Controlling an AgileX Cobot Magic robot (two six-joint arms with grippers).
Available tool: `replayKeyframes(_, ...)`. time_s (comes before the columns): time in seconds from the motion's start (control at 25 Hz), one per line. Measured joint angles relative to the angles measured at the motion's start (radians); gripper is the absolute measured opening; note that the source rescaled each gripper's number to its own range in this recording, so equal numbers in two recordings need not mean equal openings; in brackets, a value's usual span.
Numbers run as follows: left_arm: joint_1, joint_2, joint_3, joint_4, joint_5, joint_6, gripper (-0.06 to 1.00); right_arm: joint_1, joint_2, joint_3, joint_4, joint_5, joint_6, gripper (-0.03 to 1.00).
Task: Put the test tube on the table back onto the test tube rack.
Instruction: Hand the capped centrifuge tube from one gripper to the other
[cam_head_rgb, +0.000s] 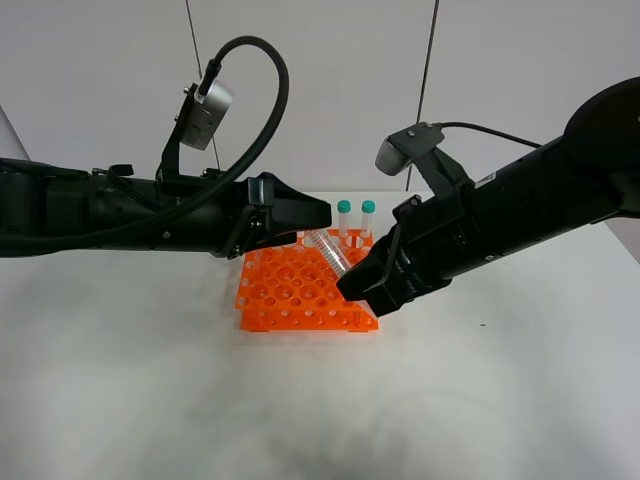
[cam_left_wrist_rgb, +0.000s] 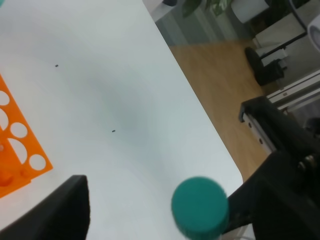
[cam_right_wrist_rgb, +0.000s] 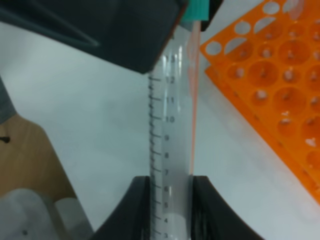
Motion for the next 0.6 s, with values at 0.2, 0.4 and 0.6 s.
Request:
replayKeyframes(0.2, 0.0, 0.0, 0.0, 0.001, 0.009, 0.0, 1.0, 0.0, 0.0, 0.0, 0.002, 0.0, 0.0, 0.03)
replayKeyframes(0.4, 0.0, 0.0, 0.0, 0.001, 0.026, 0.0, 0.86, 0.0, 0.0, 0.0, 0.002, -0.001, 0.0, 0.03)
replayKeyframes(0.6, 0.0, 0.0, 0.0, 0.001, 0.035, 0.0, 0.72, 0.0, 0.0, 0.0, 0.004, 0.01, 0.0, 0.03)
